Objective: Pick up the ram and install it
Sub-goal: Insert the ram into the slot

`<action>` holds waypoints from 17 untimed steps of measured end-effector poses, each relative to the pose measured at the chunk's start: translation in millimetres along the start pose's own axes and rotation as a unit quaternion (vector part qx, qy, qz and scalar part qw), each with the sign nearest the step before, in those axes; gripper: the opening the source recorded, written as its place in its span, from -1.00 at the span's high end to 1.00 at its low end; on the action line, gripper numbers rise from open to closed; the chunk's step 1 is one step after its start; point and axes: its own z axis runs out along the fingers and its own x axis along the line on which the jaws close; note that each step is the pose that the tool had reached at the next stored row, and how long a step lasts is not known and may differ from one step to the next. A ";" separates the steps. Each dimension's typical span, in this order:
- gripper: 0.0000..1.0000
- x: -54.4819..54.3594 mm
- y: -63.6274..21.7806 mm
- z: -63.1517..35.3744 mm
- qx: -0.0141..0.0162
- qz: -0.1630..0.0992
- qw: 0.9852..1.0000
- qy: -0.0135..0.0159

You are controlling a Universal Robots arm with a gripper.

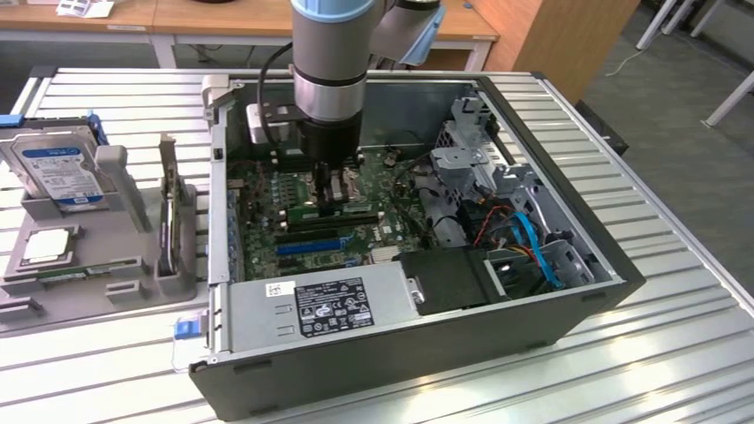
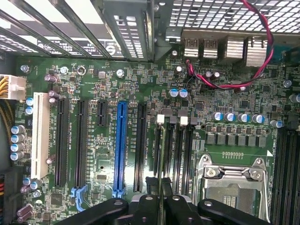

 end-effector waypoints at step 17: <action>0.73 0.1 -1.1 0.2 0.000 -0.006 1.000 0.000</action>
